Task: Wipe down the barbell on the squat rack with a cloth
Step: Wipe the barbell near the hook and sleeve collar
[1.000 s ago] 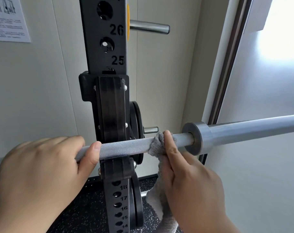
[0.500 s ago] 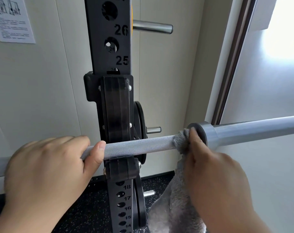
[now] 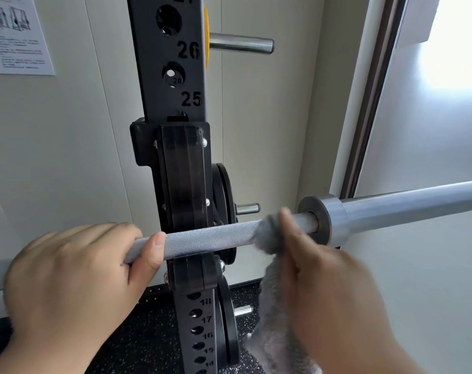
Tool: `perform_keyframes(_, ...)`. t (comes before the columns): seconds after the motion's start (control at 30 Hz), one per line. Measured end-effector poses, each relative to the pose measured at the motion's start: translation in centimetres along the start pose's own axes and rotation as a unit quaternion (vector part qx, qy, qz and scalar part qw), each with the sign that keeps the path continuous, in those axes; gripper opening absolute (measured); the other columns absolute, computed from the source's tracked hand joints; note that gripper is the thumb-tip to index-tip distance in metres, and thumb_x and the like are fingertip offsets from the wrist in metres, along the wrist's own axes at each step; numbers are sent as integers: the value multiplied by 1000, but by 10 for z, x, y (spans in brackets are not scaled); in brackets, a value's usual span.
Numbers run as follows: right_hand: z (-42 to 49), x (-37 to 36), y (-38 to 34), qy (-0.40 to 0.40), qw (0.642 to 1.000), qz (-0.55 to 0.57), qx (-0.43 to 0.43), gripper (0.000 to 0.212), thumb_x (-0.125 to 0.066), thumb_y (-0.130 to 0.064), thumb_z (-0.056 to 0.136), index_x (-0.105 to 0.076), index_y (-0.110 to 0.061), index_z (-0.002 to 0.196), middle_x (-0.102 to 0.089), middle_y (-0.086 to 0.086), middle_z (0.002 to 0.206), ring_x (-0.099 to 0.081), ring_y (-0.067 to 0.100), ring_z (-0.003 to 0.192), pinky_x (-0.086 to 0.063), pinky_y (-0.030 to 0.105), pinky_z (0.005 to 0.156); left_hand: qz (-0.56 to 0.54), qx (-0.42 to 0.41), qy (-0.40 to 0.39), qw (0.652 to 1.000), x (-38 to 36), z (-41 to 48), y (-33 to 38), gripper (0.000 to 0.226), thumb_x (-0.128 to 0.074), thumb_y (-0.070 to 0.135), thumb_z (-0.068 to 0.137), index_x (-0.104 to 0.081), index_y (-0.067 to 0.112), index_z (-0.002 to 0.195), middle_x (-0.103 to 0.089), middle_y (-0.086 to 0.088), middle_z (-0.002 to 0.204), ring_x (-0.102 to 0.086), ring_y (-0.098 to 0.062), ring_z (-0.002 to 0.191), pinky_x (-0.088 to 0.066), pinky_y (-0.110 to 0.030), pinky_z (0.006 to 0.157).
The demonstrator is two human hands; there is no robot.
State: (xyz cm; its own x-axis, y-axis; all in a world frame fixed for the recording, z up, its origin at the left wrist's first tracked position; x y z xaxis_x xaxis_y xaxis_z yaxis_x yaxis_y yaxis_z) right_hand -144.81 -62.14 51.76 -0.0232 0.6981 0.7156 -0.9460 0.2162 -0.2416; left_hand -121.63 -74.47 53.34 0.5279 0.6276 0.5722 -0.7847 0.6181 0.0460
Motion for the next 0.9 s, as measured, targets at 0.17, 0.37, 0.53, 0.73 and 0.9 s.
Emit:
perform_keyframes(0.17,1,-8,9,-27,999,-17,-29,79,-91,-13,63,-65,-6,137,-51,0,45,-44,30,29,-21,22,41,6,-29,20,999,-4,-2,-5,45,-45,51,102,-22,38,66,-21,4,56,-33,-30,50,-34,-52,50)
perform_keyframes(0.37,1,-3,12,-37,999,-17,-35,82,-93,-13,60,-67,-14,138,-50,-1,46,-40,30,30,-23,23,39,-49,43,-41,997,1,10,-6,58,-36,68,98,-44,30,55,-39,6,52,-48,-28,53,-47,-47,56)
perform_keyframes(0.53,6,-1,7,-55,996,-60,-47,92,-91,-6,48,-65,-7,136,-29,-1,41,-24,28,32,-18,21,40,23,49,-193,980,-21,33,-31,91,-12,94,84,-52,16,57,-48,-3,46,-56,-25,51,-55,-47,60)
perform_keyframes(0.73,4,-1,1,-73,996,-34,-24,79,-73,-20,85,-41,-33,155,-46,-4,53,-62,26,52,-42,32,44,51,49,-206,976,-17,27,-22,83,10,90,79,-56,41,70,-44,-2,38,-50,-20,37,-53,-37,52)
perform_keyframes(0.9,4,-4,-5,-61,998,19,-17,65,-77,-12,81,-58,-11,143,-42,-6,45,-39,24,35,-27,24,40,71,47,-119,989,-4,24,-15,86,-5,83,90,-40,19,44,-31,2,33,-40,-24,32,-50,-38,46)
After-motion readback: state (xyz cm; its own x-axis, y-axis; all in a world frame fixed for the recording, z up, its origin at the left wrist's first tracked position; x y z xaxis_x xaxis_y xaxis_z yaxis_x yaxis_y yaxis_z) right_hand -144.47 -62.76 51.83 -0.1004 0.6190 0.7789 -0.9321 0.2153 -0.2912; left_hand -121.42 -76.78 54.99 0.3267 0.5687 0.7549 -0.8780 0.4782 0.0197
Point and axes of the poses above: each hand's wrist, its own z-axis towards the middle knuckle, its own x-axis out of the back of the hand, y = z × x, the point moved 6 cm from there along z, towards the middle knuckle
